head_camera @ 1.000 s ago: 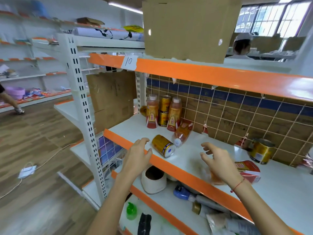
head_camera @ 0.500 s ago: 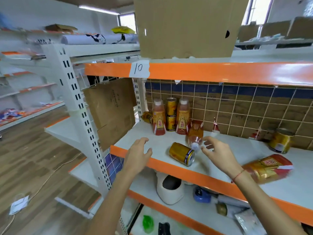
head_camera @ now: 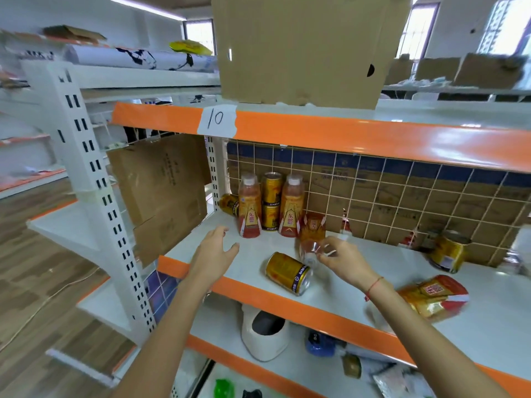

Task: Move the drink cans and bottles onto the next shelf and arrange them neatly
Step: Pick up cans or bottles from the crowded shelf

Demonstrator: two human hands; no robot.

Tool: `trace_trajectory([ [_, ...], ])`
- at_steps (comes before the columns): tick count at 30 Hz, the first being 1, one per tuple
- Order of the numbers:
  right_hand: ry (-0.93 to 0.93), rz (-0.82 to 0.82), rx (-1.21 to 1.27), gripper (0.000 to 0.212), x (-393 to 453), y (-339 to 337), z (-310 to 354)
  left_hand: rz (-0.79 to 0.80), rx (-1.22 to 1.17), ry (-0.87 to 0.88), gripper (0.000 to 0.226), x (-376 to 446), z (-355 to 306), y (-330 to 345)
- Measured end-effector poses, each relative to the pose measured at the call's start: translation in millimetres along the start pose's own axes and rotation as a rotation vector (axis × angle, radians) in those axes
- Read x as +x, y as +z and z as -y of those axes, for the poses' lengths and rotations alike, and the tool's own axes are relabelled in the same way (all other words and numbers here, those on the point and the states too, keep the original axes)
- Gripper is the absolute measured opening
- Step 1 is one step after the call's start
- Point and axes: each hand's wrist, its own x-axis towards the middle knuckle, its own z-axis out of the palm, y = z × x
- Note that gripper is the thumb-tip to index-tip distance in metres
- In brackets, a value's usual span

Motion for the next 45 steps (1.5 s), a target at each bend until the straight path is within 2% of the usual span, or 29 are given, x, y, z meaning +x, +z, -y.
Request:
trace_trajectory([
  [5,-0.017,-0.004,0.037,0.035,22,-4,2,0.029,0.031,0.012,0.049,16,-5,13],
  [10,0.037,-0.093,0.115,0.047,56,5,8,0.037,-0.034,0.037,0.045,41,-2,27],
  [14,0.078,-0.128,0.141,0.039,94,16,13,0.0,-0.133,0.055,0.05,72,10,49],
  [18,0.049,-0.14,0.215,0.04,118,29,15,-0.034,-0.191,0.077,0.049,103,27,65],
  [22,-0.057,-0.14,0.298,0.014,140,41,14,-0.015,-0.328,0.095,0.061,127,32,71],
  [25,-0.091,-0.13,0.382,0.008,153,46,18,0.03,-0.401,0.117,0.077,142,28,71],
  [28,-0.107,-0.113,0.425,0.022,164,51,19,0.072,-0.432,0.128,0.086,153,23,73],
  [32,-0.106,-0.162,0.425,0.035,175,53,17,0.039,-0.501,0.139,0.079,158,20,74],
  [45,-0.236,-0.131,0.294,0.023,155,42,11,0.064,-0.421,0.176,0.074,149,32,58],
])
